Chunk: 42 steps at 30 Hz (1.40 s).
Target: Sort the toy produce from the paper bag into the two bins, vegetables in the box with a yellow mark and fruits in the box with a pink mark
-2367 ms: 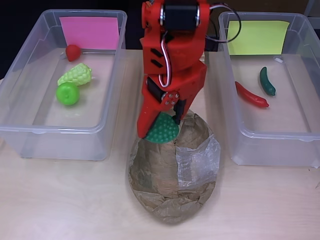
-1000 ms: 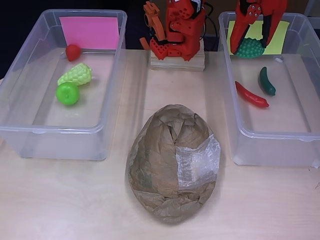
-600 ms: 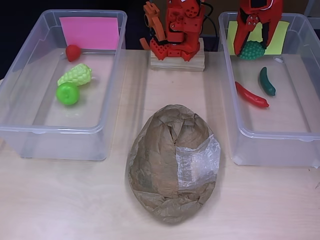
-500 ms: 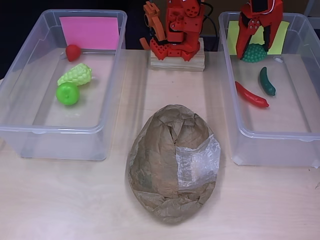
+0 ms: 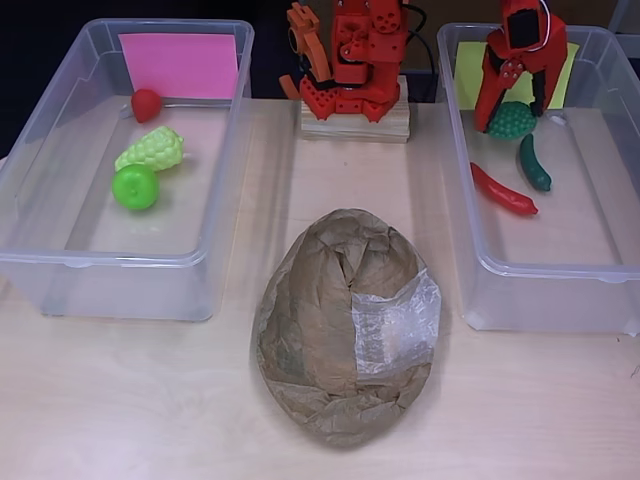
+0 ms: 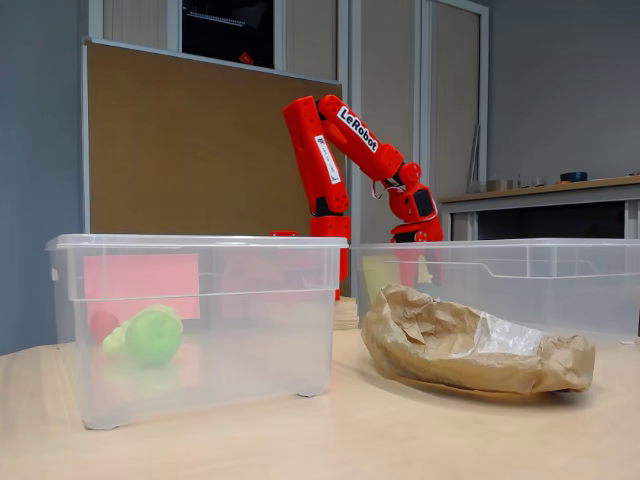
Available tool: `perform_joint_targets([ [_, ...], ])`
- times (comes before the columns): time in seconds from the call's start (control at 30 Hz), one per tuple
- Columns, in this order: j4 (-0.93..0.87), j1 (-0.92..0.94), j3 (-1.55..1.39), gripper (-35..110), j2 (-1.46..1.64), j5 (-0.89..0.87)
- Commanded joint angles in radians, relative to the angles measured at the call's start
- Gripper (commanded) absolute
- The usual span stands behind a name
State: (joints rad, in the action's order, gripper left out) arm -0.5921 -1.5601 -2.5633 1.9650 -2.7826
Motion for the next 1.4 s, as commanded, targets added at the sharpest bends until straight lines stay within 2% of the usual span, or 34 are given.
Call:
perform_joint_targets([
  [0.0, 0.057, -0.026, -0.055, 31, 0.037, -0.040],
  [0.1, 0.092, -0.025, -0.077, 27, 0.037, -0.046],
  [0.27, 0.101, -0.023, -0.086, 29, 0.032, -0.049],
  [0.5, 0.115, -0.028, -0.087, 51, 0.018, -0.049],
  [0.8, 0.101, 0.002, -0.060, 52, 0.037, -0.012],
  [0.9, 0.005, 0.035, 0.041, 52, 0.043, 0.087],
  [1.1, -0.382, 0.103, 0.325, 50, 0.021, 0.247],
  [1.13, -0.433, 0.112, 0.353, 54, 0.025, 0.250],
  [1.17, -0.471, 0.123, 0.371, 59, 0.034, 0.255],
  [1.27, -0.569, 0.164, 0.419, 57, 0.067, 0.293],
  [1.37, -0.670, 0.232, 0.500, 53, 0.075, 0.403],
])
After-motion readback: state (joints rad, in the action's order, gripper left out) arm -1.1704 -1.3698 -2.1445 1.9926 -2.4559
